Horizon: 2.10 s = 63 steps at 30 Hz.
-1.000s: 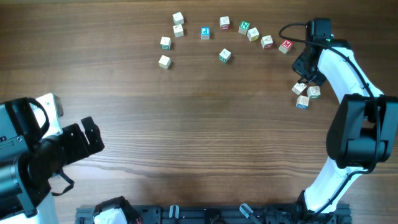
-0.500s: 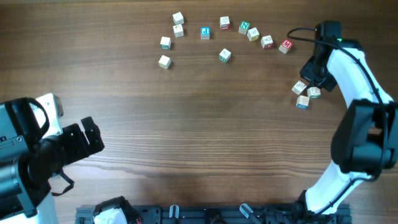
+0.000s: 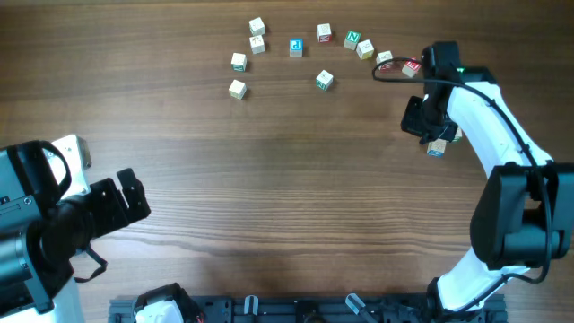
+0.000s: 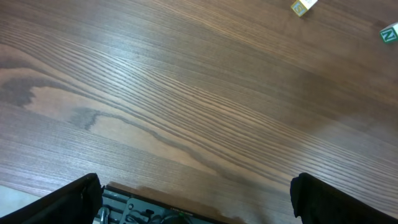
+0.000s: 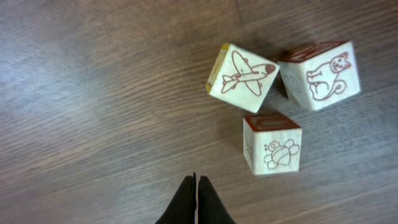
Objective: Form a circle
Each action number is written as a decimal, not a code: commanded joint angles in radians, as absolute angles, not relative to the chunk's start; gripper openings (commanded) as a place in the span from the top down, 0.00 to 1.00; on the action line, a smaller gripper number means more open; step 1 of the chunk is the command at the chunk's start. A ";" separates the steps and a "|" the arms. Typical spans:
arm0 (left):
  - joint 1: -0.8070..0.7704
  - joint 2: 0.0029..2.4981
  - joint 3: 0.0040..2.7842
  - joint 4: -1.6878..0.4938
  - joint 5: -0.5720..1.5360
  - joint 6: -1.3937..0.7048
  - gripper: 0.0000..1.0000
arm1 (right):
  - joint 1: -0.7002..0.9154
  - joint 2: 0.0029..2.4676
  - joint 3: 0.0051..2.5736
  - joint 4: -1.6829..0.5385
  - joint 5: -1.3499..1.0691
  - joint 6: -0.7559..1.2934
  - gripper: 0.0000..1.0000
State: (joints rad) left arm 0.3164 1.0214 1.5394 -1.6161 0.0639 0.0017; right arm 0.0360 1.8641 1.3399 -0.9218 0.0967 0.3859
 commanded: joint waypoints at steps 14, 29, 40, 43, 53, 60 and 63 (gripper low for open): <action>0.324 1.014 1.534 -1.613 0.054 -0.008 0.00 | -0.007 1.859 1.202 -0.770 0.165 0.318 0.96; 0.324 1.014 1.534 -1.613 0.054 -0.008 0.00 | -0.007 1.859 1.202 -0.771 0.207 0.370 0.96; 0.324 1.014 1.534 -1.613 0.054 -0.008 0.00 | -0.007 1.859 1.202 -0.761 0.134 0.307 0.96; 0.324 1.014 1.534 -1.613 0.054 -0.008 0.00 | -0.007 1.859 1.202 -0.773 0.134 0.291 0.96; 0.324 1.014 1.534 -1.613 0.054 -0.008 0.00 | -0.007 1.859 1.202 -0.817 0.142 0.315 0.96; 0.324 1.014 1.534 -1.613 0.054 -0.008 0.00 | -0.007 1.859 1.202 -0.855 0.134 0.284 0.96; 0.324 1.014 1.534 -1.613 0.054 -0.008 0.00 | -0.007 1.859 1.202 -0.868 0.142 0.290 0.96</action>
